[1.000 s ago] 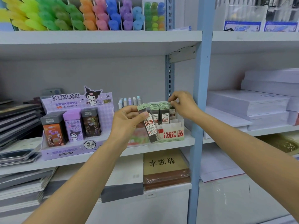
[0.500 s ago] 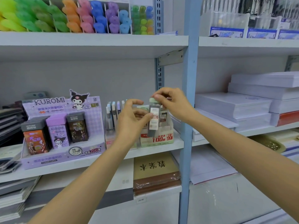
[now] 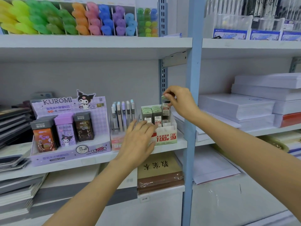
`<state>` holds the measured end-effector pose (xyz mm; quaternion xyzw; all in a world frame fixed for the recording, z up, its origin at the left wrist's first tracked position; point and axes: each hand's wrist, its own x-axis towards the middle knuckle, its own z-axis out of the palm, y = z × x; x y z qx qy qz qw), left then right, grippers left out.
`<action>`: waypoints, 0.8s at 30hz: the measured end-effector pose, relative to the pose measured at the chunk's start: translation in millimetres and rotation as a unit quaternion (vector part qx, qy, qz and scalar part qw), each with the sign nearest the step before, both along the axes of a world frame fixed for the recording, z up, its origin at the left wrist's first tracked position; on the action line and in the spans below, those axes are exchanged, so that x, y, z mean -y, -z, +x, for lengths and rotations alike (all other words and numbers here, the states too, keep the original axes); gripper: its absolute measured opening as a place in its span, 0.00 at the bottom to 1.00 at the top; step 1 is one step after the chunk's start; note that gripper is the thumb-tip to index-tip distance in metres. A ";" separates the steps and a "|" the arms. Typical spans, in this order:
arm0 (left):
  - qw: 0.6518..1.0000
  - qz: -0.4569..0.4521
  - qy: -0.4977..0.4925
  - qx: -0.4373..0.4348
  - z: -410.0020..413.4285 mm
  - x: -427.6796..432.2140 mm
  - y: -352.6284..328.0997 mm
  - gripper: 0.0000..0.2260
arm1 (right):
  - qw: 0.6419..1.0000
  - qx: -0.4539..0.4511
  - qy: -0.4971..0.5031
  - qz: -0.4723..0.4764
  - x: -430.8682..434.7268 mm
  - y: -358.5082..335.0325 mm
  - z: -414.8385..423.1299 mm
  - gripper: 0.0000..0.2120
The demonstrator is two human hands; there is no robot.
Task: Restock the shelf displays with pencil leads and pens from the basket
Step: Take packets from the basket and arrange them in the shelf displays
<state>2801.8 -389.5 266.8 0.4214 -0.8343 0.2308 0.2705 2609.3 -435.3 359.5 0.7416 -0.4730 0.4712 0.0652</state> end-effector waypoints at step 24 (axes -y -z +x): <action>0.991 -0.068 0.019 -0.114 43.5 -44.7 68.3 0.18 | 0.990 0.031 -0.122 -0.057 -57.5 85.2 48.8 0.07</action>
